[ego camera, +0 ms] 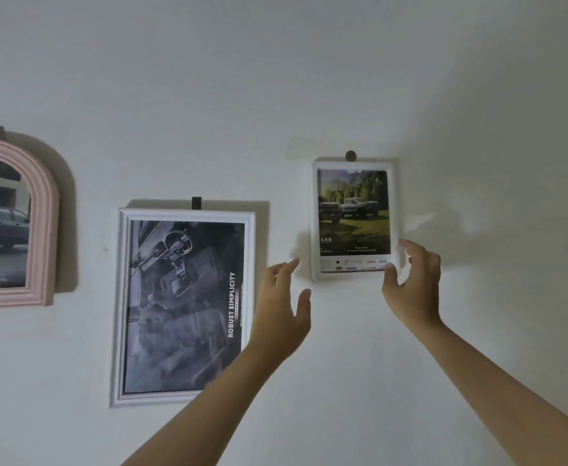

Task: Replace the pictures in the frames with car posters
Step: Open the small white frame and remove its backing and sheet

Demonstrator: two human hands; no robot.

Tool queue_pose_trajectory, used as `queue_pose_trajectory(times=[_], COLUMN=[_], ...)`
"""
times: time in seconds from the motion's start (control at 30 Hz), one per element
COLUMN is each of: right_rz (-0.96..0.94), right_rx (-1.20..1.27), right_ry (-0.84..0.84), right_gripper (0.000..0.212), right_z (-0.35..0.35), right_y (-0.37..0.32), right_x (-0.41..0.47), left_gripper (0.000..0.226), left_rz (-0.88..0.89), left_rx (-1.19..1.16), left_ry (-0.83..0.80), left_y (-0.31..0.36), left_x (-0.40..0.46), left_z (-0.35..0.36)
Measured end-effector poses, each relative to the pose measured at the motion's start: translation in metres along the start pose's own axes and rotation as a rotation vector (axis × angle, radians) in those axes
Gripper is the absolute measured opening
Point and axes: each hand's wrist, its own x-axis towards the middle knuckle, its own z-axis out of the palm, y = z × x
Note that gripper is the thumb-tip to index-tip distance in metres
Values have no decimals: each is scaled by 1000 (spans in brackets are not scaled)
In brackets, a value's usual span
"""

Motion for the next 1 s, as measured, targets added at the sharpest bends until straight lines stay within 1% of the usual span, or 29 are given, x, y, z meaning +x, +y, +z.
queue_pose_trajectory(times=[0.1, 0.23, 0.33, 0.43, 0.63, 0.77, 0.87, 0.93, 1.0], right_rz=[84, 128, 166, 179, 191, 180, 153, 143, 170], right_rx=[58, 148, 199, 253, 293, 334, 396, 471, 564], right_ry=[-9, -73, -116, -92, -47, -57, -78, -122, -204], right_gripper=[48, 45, 42, 38, 37, 35, 30, 28, 27], right_z=[2, 10, 17, 20, 7, -3, -16, -25, -33], right_y=[12, 18, 22, 23, 14, 0, -14, -25, -35], right_x=[13, 23, 28, 33, 33, 22, 5, -13, -38], left_gripper=[51, 47, 41, 40, 41, 42, 40, 40, 41], left_rz=[-4, -64, -116, -161, -159, -183, -226, -266, -333], left_rx=[12, -71, -123, -192, -219, -305, -381, -387, -414], left_ry=[-35, -129, -121, -115, -178, -177, -210, -258, -279], left_y=[-4, -8, -11, -11, -6, 2, 7, 7, 3], left_x=[14, 32, 43, 52, 55, 42, 21, -1, -29], left_z=[17, 32, 38, 37, 23, 9, -8, -22, -38])
